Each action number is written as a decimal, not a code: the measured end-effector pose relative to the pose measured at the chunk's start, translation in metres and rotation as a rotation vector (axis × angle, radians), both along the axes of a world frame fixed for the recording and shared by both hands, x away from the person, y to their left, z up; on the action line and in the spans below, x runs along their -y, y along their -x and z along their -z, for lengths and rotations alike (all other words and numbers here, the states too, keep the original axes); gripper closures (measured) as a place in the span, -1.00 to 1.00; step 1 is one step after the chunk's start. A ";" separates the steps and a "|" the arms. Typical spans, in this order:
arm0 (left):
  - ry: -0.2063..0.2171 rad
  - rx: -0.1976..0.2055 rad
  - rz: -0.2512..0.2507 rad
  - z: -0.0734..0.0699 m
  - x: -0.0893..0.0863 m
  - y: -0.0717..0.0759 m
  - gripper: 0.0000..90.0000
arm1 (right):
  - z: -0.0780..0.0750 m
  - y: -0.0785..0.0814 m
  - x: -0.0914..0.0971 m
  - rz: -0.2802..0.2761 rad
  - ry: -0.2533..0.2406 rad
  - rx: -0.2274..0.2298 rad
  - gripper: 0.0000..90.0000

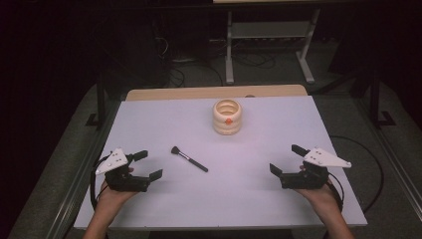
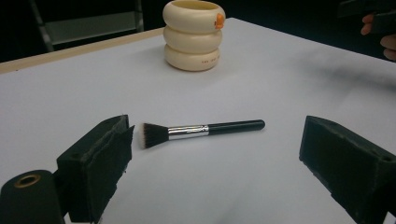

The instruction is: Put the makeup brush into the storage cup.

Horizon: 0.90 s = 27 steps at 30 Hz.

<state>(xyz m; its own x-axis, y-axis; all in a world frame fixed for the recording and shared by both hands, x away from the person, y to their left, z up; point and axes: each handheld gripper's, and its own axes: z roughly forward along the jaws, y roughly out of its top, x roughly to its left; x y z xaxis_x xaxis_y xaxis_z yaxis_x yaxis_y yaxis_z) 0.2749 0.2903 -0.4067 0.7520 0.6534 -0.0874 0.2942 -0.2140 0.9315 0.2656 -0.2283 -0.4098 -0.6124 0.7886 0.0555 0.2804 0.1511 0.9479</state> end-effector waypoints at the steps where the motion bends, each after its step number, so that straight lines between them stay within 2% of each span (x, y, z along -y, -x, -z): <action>1: -0.001 0.002 -0.003 0.000 0.000 0.000 -0.80 | 0.000 0.000 0.000 0.000 0.002 0.000 -1.00; 6: -0.009 0.002 0.000 0.000 0.000 0.000 -0.80 | 0.000 -0.002 0.002 0.003 -0.012 0.002 -1.00; 9: -0.006 0.010 0.004 -0.001 0.001 -0.002 -0.80 | 0.000 -0.002 0.002 0.009 0.002 0.001 -1.00; 12: -0.012 0.014 0.008 -0.001 0.000 -0.003 -0.80 | -0.001 -0.003 0.002 0.018 -0.006 0.007 -1.00; 18: 0.013 0.021 0.009 -0.006 0.001 -0.008 -0.80 | -0.002 -0.001 0.002 0.013 -0.006 0.009 -1.00; 21: -0.006 0.025 0.022 -0.008 0.004 -0.012 -0.80 | -0.002 -0.001 0.002 0.017 -0.014 0.009 -1.00; 26: -0.005 0.028 0.029 -0.009 0.006 -0.015 -0.80 | -0.001 -0.003 0.001 0.009 -0.002 0.016 -1.00; 27: -0.017 0.031 0.036 -0.010 0.006 -0.017 -0.80 | -0.001 -0.003 0.001 0.011 -0.004 0.016 -1.00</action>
